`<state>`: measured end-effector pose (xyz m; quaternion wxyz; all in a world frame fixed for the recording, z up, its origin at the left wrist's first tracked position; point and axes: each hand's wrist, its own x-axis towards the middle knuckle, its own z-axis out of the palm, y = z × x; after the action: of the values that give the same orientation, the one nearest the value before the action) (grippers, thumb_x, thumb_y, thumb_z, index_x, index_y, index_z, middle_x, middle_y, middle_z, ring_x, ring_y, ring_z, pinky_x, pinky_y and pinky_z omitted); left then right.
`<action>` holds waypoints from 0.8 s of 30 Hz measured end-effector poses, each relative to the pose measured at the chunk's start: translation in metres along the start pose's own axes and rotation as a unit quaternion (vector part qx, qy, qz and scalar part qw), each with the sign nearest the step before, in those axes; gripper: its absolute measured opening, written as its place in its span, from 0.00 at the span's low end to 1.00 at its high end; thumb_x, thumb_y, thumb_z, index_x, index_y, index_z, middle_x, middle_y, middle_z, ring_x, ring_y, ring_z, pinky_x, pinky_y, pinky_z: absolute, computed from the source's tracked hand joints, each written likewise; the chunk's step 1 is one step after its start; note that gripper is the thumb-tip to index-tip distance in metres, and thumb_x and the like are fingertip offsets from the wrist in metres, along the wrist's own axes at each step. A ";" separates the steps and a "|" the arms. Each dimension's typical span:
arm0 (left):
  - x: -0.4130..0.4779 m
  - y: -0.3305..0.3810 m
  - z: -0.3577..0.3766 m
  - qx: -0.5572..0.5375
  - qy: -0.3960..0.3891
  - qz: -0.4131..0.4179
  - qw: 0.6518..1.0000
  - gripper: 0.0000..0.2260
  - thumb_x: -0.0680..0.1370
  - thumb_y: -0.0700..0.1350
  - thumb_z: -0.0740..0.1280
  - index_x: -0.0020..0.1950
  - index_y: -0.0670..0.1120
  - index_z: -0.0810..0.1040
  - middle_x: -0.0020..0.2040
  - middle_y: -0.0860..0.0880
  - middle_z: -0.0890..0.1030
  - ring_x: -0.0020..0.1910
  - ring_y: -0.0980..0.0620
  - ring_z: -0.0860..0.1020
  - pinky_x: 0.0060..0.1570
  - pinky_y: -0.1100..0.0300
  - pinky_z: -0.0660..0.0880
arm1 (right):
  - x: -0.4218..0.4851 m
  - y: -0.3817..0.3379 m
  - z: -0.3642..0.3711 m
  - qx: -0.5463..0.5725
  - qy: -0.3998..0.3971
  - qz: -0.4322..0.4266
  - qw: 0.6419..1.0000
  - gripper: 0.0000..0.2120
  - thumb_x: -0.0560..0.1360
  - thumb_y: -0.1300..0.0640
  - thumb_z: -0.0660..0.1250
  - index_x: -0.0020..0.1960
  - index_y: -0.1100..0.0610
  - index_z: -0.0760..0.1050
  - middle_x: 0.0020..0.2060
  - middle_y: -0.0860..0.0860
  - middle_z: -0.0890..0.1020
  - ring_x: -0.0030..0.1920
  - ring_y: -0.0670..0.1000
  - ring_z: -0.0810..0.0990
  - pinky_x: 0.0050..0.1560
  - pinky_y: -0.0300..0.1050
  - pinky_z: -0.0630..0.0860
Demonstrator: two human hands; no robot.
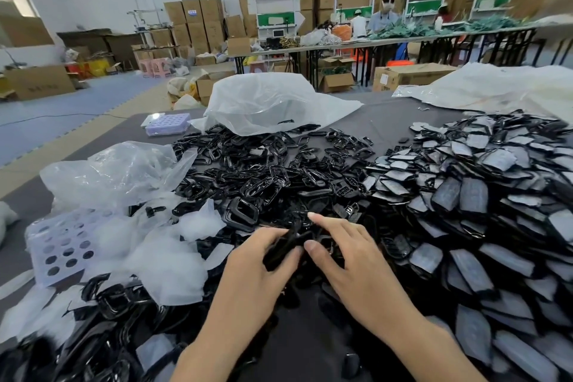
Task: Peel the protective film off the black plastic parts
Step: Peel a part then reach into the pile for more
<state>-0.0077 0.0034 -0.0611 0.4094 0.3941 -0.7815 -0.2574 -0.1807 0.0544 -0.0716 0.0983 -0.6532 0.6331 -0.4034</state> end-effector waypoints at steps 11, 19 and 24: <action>-0.007 0.001 0.012 -0.017 -0.032 0.023 0.999 0.03 0.78 0.57 0.65 0.48 0.61 0.78 0.42 0.58 0.80 0.42 0.58 0.80 0.38 0.71 0.71 | 0.001 -0.002 0.003 0.272 -0.008 0.066 0.960 0.04 0.80 0.49 0.69 0.50 0.40 0.82 0.40 0.44 0.86 0.40 0.43 0.83 0.44 0.35 0.78; -0.004 -0.003 0.007 0.013 -0.022 0.004 1.000 0.07 0.81 0.55 0.63 0.54 0.69 0.74 0.47 0.62 0.80 0.48 0.62 0.79 0.44 0.71 0.72 | -0.002 -0.005 0.000 0.230 -0.008 0.073 0.970 0.14 0.78 0.39 0.65 0.64 0.34 0.75 0.55 0.32 0.81 0.58 0.36 0.79 0.56 0.29 0.74; -0.008 -0.006 0.009 0.138 -0.081 0.020 0.987 0.18 0.81 0.55 0.59 0.72 0.60 0.68 0.64 0.62 0.77 0.61 0.62 0.76 0.58 0.66 0.72 | -0.004 -0.013 0.003 0.209 -0.031 0.024 0.977 0.10 0.79 0.45 0.68 0.58 0.33 0.78 0.54 0.33 0.82 0.57 0.36 0.79 0.55 0.26 0.70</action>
<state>-0.0108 0.0074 -0.0734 0.2915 0.4091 -0.8478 -0.1701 -0.1681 0.0591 -0.0668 0.2617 -0.6156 0.5469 -0.5035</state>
